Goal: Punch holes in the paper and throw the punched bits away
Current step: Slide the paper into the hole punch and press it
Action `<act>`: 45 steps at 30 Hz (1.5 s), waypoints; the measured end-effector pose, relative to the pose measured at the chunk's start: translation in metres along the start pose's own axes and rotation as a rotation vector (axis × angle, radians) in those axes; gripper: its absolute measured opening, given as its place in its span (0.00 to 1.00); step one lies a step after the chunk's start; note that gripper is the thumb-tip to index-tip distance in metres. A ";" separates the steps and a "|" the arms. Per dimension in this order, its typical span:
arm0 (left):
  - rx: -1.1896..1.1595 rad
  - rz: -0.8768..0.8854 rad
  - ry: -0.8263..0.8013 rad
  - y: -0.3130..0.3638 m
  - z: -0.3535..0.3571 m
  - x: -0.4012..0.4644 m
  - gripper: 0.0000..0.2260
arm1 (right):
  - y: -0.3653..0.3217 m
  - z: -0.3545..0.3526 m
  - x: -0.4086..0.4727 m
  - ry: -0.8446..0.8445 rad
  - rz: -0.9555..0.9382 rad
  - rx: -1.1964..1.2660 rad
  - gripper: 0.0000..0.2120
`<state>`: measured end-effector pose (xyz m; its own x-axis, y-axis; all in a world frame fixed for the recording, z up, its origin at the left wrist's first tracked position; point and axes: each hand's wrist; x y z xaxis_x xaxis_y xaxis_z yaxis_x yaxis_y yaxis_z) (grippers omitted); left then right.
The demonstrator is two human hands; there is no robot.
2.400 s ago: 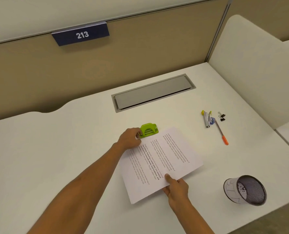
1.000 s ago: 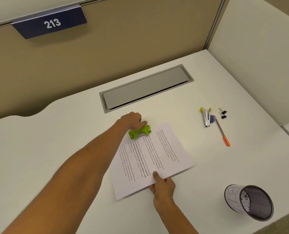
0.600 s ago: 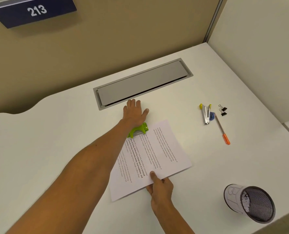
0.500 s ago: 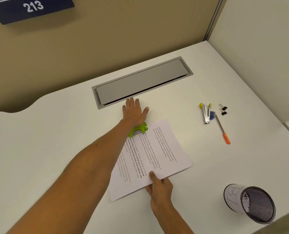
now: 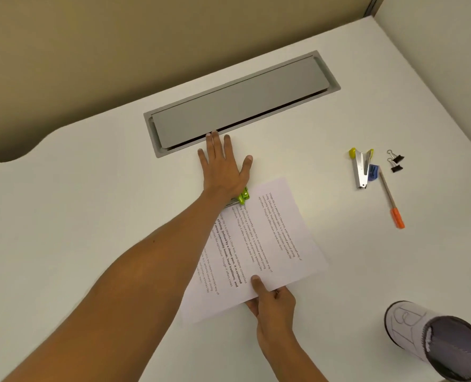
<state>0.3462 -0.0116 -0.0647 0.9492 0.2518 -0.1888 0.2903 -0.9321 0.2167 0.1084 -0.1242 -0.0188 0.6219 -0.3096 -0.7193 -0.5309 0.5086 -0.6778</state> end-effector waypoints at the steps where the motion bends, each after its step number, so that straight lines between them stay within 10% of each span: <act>1: 0.000 0.004 0.009 0.000 0.003 0.004 0.35 | -0.002 0.000 0.001 -0.007 -0.008 0.000 0.13; 45: -0.066 0.050 -0.065 0.001 -0.011 -0.008 0.33 | 0.042 -0.012 0.001 0.139 -0.046 -0.108 0.06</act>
<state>0.3405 -0.0122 -0.0527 0.9533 0.1861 -0.2377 0.2524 -0.9234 0.2893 0.0801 -0.1127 -0.0497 0.5650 -0.4425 -0.6964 -0.5675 0.4044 -0.7173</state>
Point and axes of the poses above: each hand's wrist, its own x-axis towards the middle knuckle, its own z-axis out of the palm, y = z × x, and after that the axes turned 11 degrees about -z, right-handed
